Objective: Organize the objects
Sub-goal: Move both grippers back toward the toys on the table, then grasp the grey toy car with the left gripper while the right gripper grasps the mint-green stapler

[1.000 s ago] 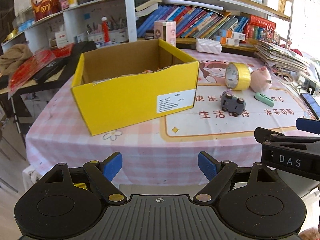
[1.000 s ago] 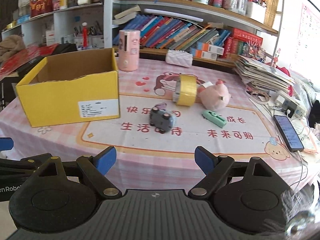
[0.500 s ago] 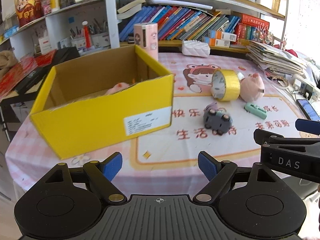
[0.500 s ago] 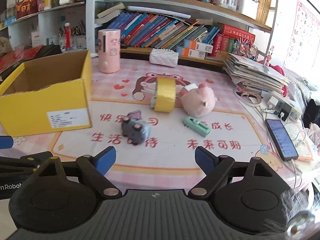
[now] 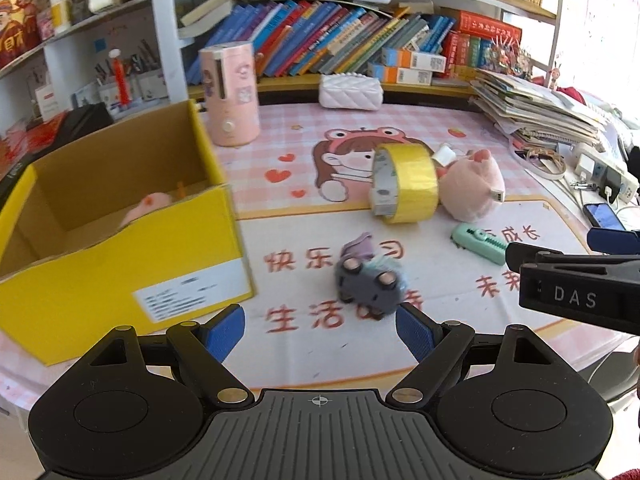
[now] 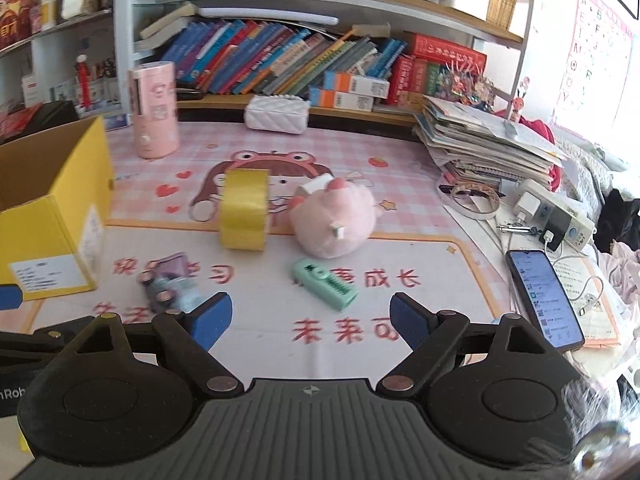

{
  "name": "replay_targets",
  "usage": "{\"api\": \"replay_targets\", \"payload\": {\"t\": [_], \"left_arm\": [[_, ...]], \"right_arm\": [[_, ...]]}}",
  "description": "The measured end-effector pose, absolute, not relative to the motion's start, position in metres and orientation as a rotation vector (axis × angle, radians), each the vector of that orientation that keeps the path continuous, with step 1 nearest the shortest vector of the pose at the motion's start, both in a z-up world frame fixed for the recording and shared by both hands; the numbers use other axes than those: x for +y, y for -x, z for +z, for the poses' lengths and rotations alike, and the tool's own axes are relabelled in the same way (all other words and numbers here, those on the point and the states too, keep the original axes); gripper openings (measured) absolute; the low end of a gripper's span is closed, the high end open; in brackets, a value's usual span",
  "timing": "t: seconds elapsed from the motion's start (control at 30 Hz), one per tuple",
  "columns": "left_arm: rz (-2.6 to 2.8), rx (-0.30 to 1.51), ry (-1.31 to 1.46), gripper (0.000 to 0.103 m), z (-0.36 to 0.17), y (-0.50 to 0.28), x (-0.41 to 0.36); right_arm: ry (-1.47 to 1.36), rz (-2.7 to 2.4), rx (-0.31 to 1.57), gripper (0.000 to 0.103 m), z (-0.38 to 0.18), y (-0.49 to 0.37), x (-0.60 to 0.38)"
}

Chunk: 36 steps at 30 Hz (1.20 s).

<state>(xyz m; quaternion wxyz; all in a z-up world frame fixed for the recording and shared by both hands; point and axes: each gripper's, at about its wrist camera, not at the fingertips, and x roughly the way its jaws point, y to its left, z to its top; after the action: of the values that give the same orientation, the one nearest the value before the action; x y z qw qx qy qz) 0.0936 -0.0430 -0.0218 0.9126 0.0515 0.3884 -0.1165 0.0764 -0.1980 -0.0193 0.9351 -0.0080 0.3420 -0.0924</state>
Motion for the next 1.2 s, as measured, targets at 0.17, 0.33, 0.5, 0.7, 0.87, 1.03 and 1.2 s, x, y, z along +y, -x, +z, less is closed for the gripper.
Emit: {"api": "replay_targets", "payload": {"t": [0.17, 0.33, 0.5, 0.7, 0.87, 1.03, 1.2], "left_arm": [[-0.228, 0.822, -0.108, 0.084, -0.029, -0.109, -0.065], [-0.206, 0.847, -0.106, 0.082, -0.038, -0.125, -0.08], [-0.194, 0.907, -0.122, 0.076, -0.055, -0.144, -0.096], [-0.169, 0.956, -0.122, 0.072, -0.068, -0.161, -0.105], [-0.161, 0.989, -0.138, 0.065, -0.076, -0.171, -0.11], [-0.168, 0.984, -0.139, 0.06, -0.076, -0.174, -0.113], [-0.169, 0.994, -0.125, 0.06, -0.075, -0.176, -0.112]], "right_arm": [[0.003, -0.17, 0.724, 0.083, -0.026, -0.096, -0.223], [0.013, -0.122, 0.748, 0.083, -0.033, -0.116, -0.239], [0.018, -0.064, 0.783, 0.076, -0.04, -0.134, -0.249], [-0.004, -0.001, 0.853, 0.065, -0.052, -0.153, -0.26], [-0.018, 0.032, 0.897, 0.059, -0.062, -0.166, -0.265], [-0.004, 0.084, 0.928, 0.059, -0.071, -0.177, -0.264], [-0.009, 0.106, 0.971, 0.055, -0.081, -0.188, -0.266]]}}
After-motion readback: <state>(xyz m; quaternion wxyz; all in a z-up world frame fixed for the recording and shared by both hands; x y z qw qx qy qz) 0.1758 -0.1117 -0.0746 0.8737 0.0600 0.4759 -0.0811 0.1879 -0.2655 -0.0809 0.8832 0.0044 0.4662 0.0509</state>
